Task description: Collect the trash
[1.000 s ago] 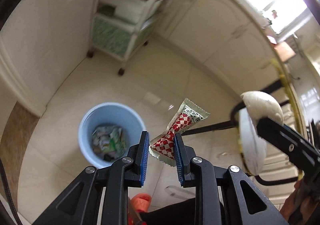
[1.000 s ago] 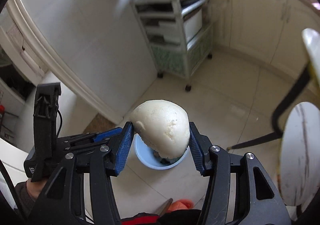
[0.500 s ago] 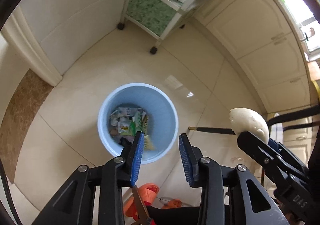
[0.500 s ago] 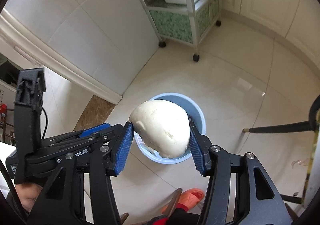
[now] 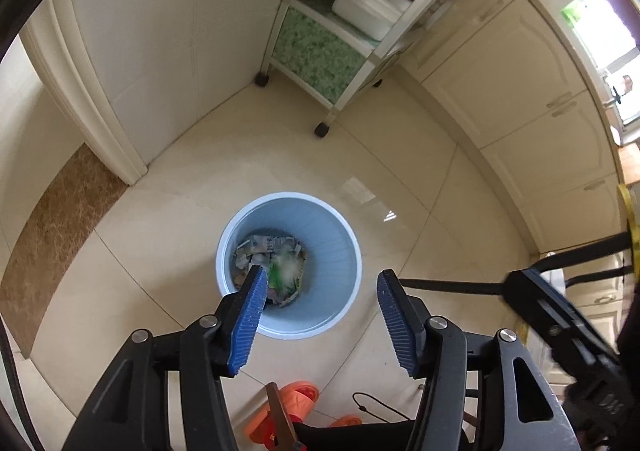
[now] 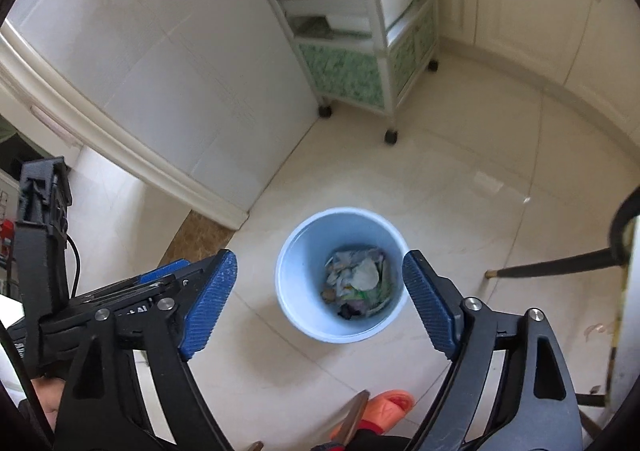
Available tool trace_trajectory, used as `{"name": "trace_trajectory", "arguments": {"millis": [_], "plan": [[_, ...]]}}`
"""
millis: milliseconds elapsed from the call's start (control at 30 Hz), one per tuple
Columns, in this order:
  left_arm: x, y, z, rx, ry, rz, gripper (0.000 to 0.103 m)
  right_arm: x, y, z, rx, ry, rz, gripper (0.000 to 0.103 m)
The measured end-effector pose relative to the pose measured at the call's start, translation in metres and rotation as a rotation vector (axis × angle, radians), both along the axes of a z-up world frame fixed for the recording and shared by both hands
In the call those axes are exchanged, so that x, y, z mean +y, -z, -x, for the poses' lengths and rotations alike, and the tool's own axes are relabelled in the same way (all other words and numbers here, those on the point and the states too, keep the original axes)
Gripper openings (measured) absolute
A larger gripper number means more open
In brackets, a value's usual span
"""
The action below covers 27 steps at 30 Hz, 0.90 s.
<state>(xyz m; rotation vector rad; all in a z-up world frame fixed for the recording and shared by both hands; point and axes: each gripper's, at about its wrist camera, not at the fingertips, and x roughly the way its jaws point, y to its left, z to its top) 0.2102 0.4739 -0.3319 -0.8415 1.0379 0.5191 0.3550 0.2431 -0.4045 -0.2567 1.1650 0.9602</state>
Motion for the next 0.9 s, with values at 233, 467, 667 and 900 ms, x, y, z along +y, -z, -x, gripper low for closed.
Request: {"name": "trace_trajectory", "arguments": {"millis": [233,467,667,900], "plan": [[-0.045,-0.064,0.016,-0.066,0.042,-0.115,0.057,-0.047,-0.077,0.014,-0.197,0.062,-0.059,0.093],[-0.129,-0.146,0.025,-0.191,0.155,-0.297,0.069,-0.113,-0.15,0.034,-0.34,0.147,-0.113,0.101],[-0.226,-0.205,0.035,-0.324,0.294,-0.399,0.083,-0.204,-0.207,0.052,-0.463,0.3,-0.14,0.103],[-0.33,-0.261,0.057,-0.488,0.425,-0.456,0.098,-0.308,-0.256,0.076,-0.59,0.499,-0.142,0.103]]}}
